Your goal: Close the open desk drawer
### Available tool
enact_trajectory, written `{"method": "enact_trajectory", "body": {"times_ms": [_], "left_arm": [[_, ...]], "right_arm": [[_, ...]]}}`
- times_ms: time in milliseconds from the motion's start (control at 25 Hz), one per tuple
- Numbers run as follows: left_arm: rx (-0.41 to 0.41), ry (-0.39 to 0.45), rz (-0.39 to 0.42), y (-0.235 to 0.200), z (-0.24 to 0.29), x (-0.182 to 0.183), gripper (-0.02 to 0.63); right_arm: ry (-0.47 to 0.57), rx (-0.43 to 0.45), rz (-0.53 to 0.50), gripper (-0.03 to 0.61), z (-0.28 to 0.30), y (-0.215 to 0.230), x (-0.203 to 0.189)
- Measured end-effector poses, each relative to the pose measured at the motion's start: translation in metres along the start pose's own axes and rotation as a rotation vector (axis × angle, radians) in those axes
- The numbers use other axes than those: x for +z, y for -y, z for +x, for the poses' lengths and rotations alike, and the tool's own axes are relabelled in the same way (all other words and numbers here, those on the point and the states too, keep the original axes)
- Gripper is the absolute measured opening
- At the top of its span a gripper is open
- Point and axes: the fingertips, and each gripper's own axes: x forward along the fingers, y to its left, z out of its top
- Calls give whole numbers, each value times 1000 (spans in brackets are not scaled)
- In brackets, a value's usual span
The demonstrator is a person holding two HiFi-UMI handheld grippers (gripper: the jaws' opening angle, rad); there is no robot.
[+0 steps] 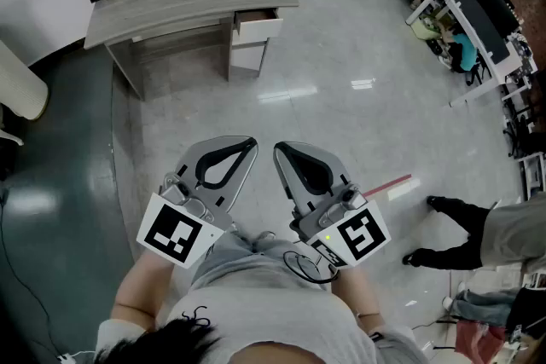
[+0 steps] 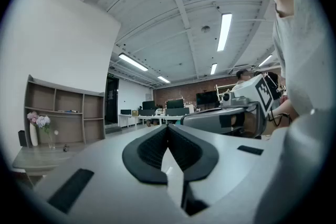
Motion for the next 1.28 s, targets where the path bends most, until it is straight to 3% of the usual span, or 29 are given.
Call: {"method": "enact_trajectory", "body": {"times_ms": [480,760,880,1120,1280], "left_arm": [[-30,9,9,-18,3,2,11],[-45,15,17,-29,5,-2,9],[-35,29,-23,-36,12,-6,11],[0,6,-14,-46,48,-16,9],[33,-1,5,-49,86,-19,9]], "right_arm": [[3,-25,-11,6,17,2,3],[39,-59,32,8,22,12,5],[19,-51,22,8,24,18,-3],[34,-45,-57,8,32,59,-14],[47,5,-21,8,34,100,-12]]}}
